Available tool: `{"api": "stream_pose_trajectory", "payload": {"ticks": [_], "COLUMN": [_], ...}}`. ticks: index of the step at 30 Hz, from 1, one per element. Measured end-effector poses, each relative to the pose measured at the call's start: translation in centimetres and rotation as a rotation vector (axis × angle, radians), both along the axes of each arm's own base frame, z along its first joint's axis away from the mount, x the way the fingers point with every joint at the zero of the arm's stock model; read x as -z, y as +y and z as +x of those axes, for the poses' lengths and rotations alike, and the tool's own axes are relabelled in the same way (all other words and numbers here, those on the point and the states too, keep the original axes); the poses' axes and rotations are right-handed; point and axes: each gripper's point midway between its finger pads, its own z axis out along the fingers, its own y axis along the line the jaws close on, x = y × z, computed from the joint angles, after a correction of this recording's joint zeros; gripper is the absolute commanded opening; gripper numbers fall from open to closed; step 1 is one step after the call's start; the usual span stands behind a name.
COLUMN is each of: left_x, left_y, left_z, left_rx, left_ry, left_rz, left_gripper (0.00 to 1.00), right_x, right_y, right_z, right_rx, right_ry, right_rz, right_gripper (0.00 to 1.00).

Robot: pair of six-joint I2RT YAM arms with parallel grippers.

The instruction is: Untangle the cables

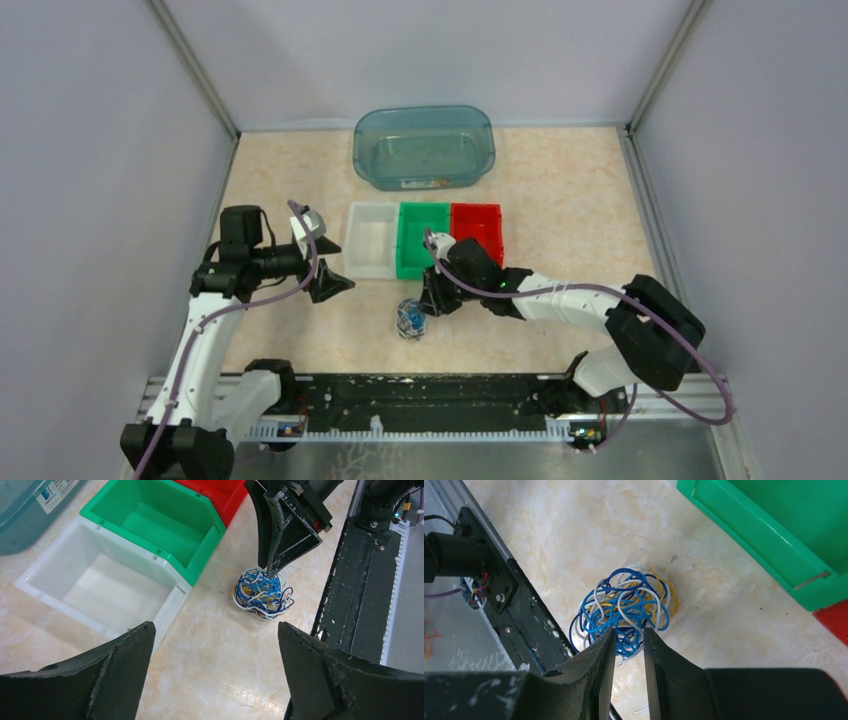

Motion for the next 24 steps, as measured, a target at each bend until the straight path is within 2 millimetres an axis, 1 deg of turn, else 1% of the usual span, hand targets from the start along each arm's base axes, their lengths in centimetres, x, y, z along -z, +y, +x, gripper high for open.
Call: {"api": "stream_pose_trajectory", "payload": {"ticks": [5,7,8,10,12,16,21,24], "left_x": [0.0,0.0,0.0,0.0,-0.1,-0.1,-0.1,-0.1], "left_y": [0.0,0.0,0.0,0.0,0.0,0.0,0.0,0.0], "left_z": [0.0,0.0,-0.1,-0.1,-0.1,-0.1,-0.1,-0.1], "left_rx": [0.000,0.001,0.001,0.002,0.004,0.006,0.007,0.008], "left_ry": [0.000,0.001,0.002,0.001,-0.004,-0.006,-0.007,-0.008], "left_rz": [0.001,0.002,0.002,0.003,0.004,0.006,0.007,0.007], "left_gripper": [0.98,0.98,0.98,0.98,0.98,0.98,0.98,0.98], "right_x": [0.3,0.1,0.1,0.0,-0.2,-0.3,0.0,0.1], "right_y": [-0.2,0.0,0.0,0.1,0.2,0.0,-1.1,-1.5], "right_z": [-0.2,-0.2,-0.2,-0.3,-0.3,0.1,1.5,1.8], "right_rx": [-0.007,-0.011,-0.013,-0.018,-0.019,-0.014,0.027,0.032], "right_ry": [0.022,0.020,0.021,0.027,0.030,0.027,0.022,0.026], "right_rz": [0.022,0.037,0.040,0.047,0.057,0.063,0.048,0.045], "right_gripper": [0.15,0.14,0.17,0.27,0.29,0.37,0.39,0.38]}}
